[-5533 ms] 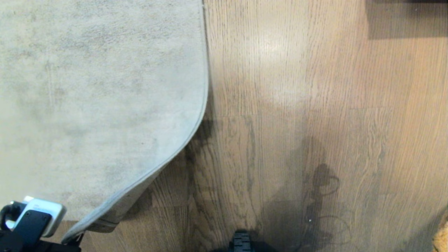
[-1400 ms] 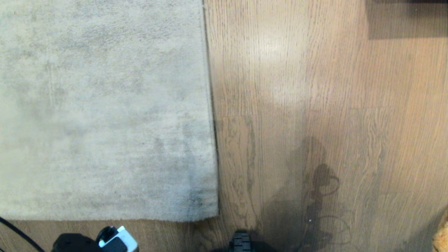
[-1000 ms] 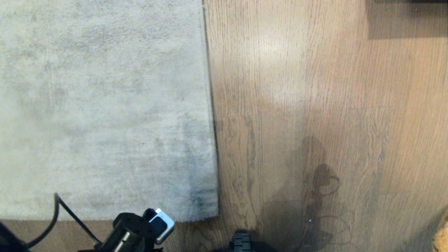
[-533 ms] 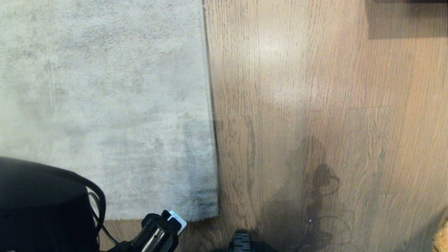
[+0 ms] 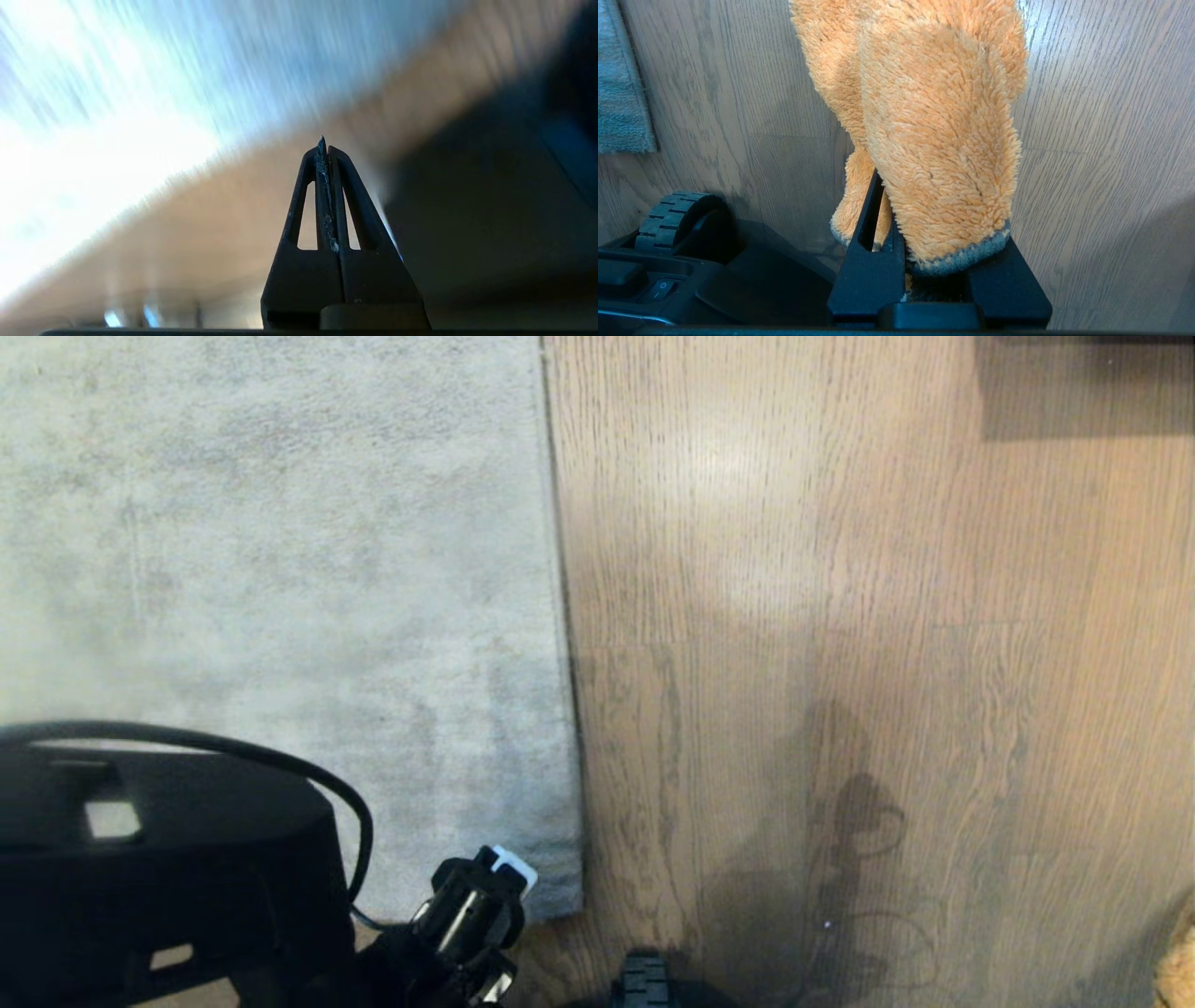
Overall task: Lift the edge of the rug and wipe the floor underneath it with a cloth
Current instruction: Lay down the carpet
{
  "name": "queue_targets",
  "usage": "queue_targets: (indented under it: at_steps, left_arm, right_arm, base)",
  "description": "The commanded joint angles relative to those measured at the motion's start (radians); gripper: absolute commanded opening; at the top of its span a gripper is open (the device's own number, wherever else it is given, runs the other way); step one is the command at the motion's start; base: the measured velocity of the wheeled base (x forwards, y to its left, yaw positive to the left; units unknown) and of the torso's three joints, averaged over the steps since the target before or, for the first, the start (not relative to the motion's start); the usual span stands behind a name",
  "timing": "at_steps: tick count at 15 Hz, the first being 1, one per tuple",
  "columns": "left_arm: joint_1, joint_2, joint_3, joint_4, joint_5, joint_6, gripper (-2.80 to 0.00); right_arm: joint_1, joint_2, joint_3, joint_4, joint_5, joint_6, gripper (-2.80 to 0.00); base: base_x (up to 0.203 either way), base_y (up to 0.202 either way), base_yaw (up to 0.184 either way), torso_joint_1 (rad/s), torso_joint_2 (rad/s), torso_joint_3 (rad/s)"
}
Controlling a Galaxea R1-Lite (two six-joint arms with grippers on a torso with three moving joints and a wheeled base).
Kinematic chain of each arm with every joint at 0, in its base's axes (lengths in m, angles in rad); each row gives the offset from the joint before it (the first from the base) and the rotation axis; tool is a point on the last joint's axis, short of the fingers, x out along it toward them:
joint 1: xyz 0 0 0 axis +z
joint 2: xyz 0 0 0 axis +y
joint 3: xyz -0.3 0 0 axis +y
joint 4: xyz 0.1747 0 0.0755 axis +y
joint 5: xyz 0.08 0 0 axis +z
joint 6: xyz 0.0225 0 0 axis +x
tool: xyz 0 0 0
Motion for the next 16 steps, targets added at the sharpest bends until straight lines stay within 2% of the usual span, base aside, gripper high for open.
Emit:
queue_targets:
  at_steps: [1, 2, 3, 9, 14, 16]
  left_arm:
    - [0.046, 0.052, -0.059, -0.073, 0.003, 0.126, -2.80]
    - [0.061, 0.065, -0.067, -0.109, 0.003, 0.165, -2.80]
    - [0.066, 0.076, -0.065, -0.122, 0.003, 0.174, -2.80]
    - [0.056, 0.126, -0.086, -0.157, 0.001, 0.177, -2.80]
    - [0.057, 0.094, -0.081, -0.164, 0.000, 0.179, -2.80]
    - [0.060, 0.066, -0.080, -0.184, -0.005, 0.221, -2.80]
  right_arm:
    - [0.000, 0.001, 0.000, 0.001, 0.001, -0.001, -2.80]
    - [0.000, 0.001, 0.000, 0.000, 0.001, -0.001, -2.80]
    - [0.000, 0.001, 0.000, 0.001, 0.001, -0.002, -2.80]
    - [0.000, 0.001, 0.000, 0.001, 0.001, -0.001, -2.80]
    - [0.000, 0.001, 0.000, 0.000, 0.001, -0.001, -2.80]
    - [0.000, 0.001, 0.000, 0.001, 0.001, -0.002, -2.80]
  base:
    - [0.000, 0.000, 0.000, 0.000, 0.00, 0.000]
    - [0.000, 0.000, 0.000, 0.000, 0.00, 0.000]
    - [0.000, 0.000, 0.000, 0.000, 0.00, 0.000]
    - [0.000, 0.000, 0.000, 0.000, 0.00, 0.000]
    - [0.000, 0.000, 0.000, 0.000, 0.00, 0.000]
    - [0.000, 0.000, 0.000, 0.000, 0.00, 0.000]
